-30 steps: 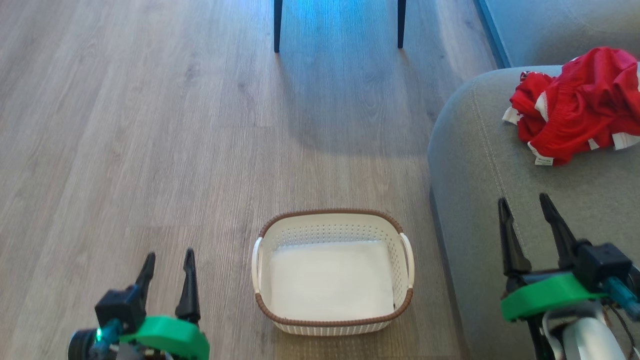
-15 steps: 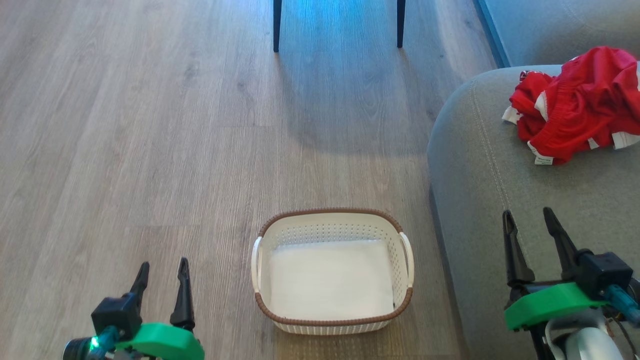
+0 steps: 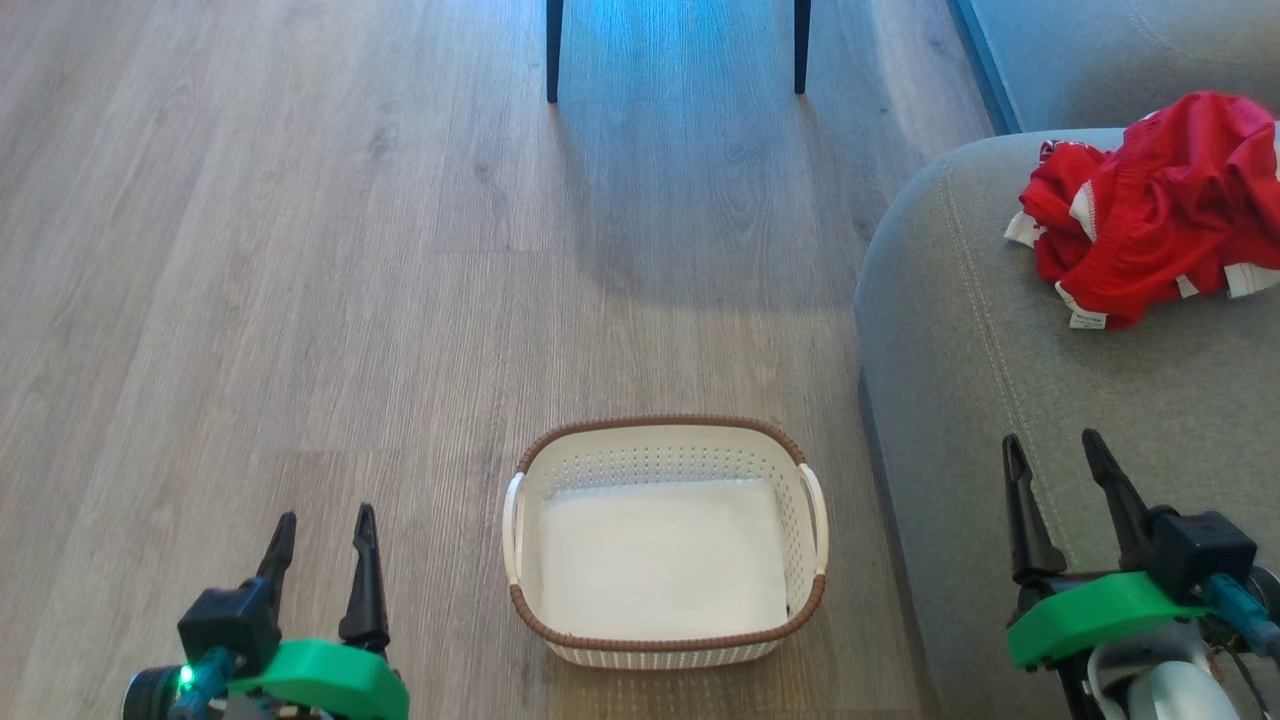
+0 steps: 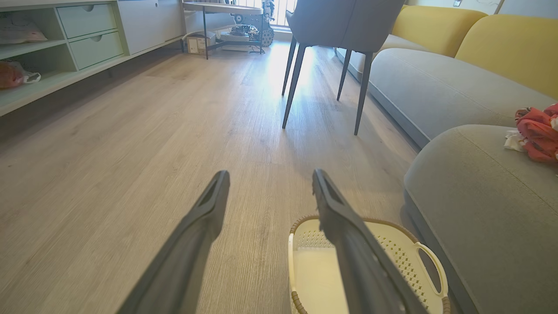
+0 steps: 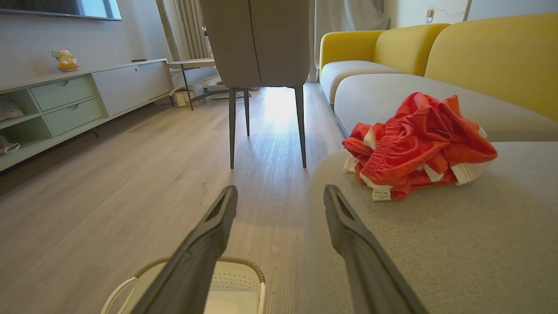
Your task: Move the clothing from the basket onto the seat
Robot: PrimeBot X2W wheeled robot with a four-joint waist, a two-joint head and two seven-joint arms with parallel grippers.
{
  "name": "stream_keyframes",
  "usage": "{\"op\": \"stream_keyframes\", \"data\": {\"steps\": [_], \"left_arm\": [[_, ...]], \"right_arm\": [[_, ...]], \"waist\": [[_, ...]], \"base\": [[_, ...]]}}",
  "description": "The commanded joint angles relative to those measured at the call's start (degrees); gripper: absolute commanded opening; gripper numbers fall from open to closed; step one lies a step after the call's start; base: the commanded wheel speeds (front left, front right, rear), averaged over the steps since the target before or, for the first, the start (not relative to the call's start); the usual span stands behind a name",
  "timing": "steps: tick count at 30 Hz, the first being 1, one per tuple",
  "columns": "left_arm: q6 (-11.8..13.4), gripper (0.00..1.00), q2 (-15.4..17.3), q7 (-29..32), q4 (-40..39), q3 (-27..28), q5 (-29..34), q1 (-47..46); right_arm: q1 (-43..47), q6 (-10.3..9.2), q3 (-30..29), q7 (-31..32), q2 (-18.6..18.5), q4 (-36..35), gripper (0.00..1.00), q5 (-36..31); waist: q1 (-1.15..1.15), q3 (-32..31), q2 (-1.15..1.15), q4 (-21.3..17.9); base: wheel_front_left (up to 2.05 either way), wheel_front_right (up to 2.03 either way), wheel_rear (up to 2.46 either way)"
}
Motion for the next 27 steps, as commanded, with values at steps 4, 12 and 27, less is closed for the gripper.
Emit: {"op": "stream_keyframes", "data": {"steps": [4, 12, 27], "left_arm": [[-0.51, 1.0, -0.28, -0.72, -1.48, 2.45, 0.5, -3.11], [-0.87, 1.0, -0.75, -0.72, -1.3, 2.78, 0.85, -3.33], [-1.51, 0.0, -1.39, 1.3, 4.5, 0.88, -2.78, 0.34]], "right_arm": [[-1.89, -0.01, 1.2, -0.67, -0.02, -1.18, 1.0, 0.37], [-2.08, -0.01, 1.29, -0.77, -0.02, -0.77, 1.0, 0.27], [0.17, 0.01, -0.19, 1.26, 0.02, 5.39, 0.0, 3.55]], "waist": [[0.0, -0.13, 0.0, 0.11], [0.0, -0.14, 0.0, 0.19], [0.0, -0.04, 0.06, 0.04]], "base": [[0.0, 0.0, 0.0], [0.0, 0.0, 0.0], [0.0, 0.0, 0.0]]}}
